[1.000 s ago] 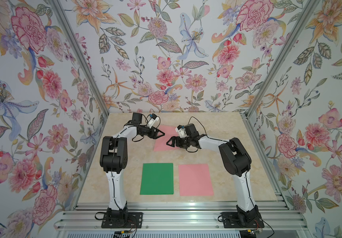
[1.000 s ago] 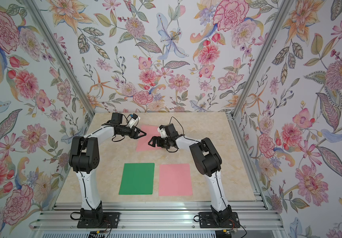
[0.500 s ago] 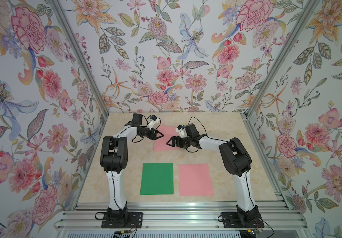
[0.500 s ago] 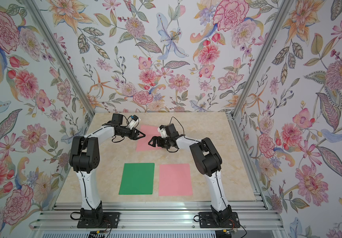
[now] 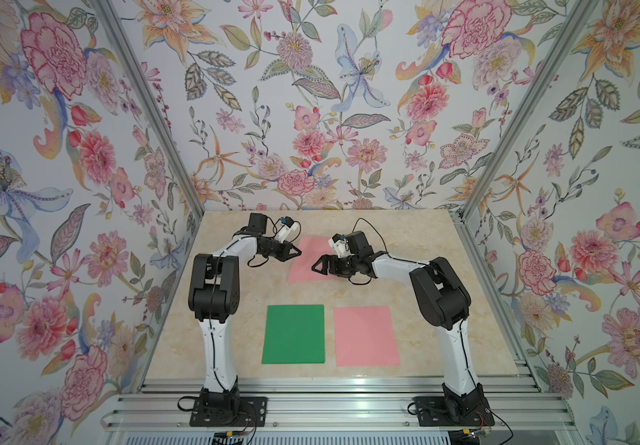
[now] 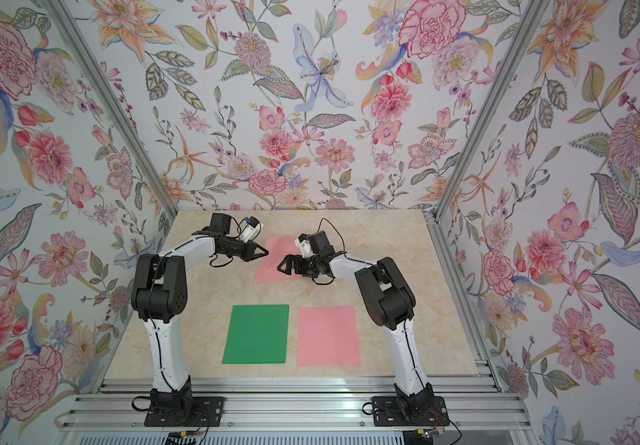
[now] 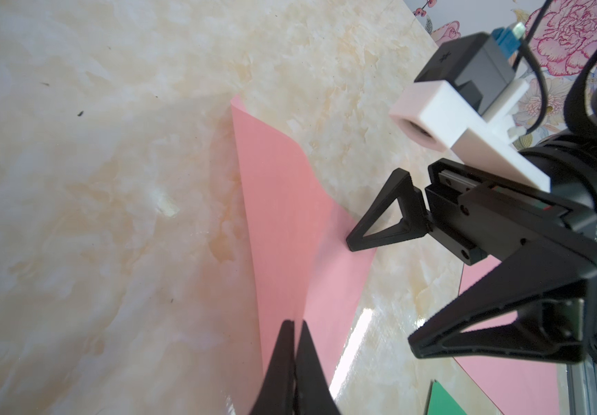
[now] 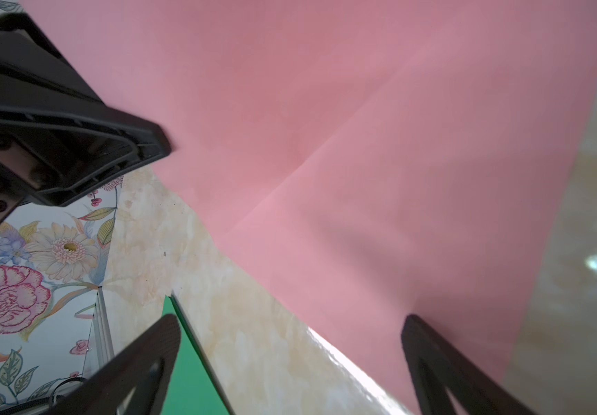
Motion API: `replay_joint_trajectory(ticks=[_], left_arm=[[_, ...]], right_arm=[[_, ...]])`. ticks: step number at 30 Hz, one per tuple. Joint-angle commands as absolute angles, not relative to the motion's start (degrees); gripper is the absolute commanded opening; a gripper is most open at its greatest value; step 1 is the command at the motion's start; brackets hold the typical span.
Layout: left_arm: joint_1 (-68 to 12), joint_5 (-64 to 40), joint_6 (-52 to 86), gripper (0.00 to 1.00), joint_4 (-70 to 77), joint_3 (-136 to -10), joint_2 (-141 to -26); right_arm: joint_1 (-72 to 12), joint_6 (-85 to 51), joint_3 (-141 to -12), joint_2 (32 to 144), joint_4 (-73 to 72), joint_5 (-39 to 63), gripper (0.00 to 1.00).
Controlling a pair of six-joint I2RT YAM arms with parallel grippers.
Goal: Sort the scattered colored papers by color
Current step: Pick up the colored paper from the center of the board, then place the colored paper.
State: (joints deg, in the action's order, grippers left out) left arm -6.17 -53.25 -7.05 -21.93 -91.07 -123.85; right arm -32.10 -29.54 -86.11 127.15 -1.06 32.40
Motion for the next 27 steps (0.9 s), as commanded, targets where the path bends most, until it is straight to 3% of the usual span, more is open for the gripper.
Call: replay_joint_trajectory(ticks=[1,6,12,20,27], left_arm=[[-6.5,-51.5,-6.4,0.00,-23.4,-93.0,-125.2],[-7.6,-52.8,-4.6,0.00,-23.4,-95.3,-123.6],[-11.9,-48.5,1.1,0.00,-23.3,-102.1,-118.5],[-23.8,-32.6,19.6,0.00,-22.5,-114.6,-114.1],[-34.2,-23.8,33.6,0.00,-20.4,-114.0,-109.9]], right_arm=[[-31.7,-28.6,-85.1,124.4,1.3,32.5,1.00],[-31.2,-26.0,-84.2,116.0,4.4,30.0,1.00],[-27.6,-21.5,-76.6,96.8,8.1,19.6,1.00],[-12.8,-21.0,-62.0,73.6,12.8,14.7,1.00],[-1.0,-21.9,-55.7,59.8,18.2,14.0,1.00]])
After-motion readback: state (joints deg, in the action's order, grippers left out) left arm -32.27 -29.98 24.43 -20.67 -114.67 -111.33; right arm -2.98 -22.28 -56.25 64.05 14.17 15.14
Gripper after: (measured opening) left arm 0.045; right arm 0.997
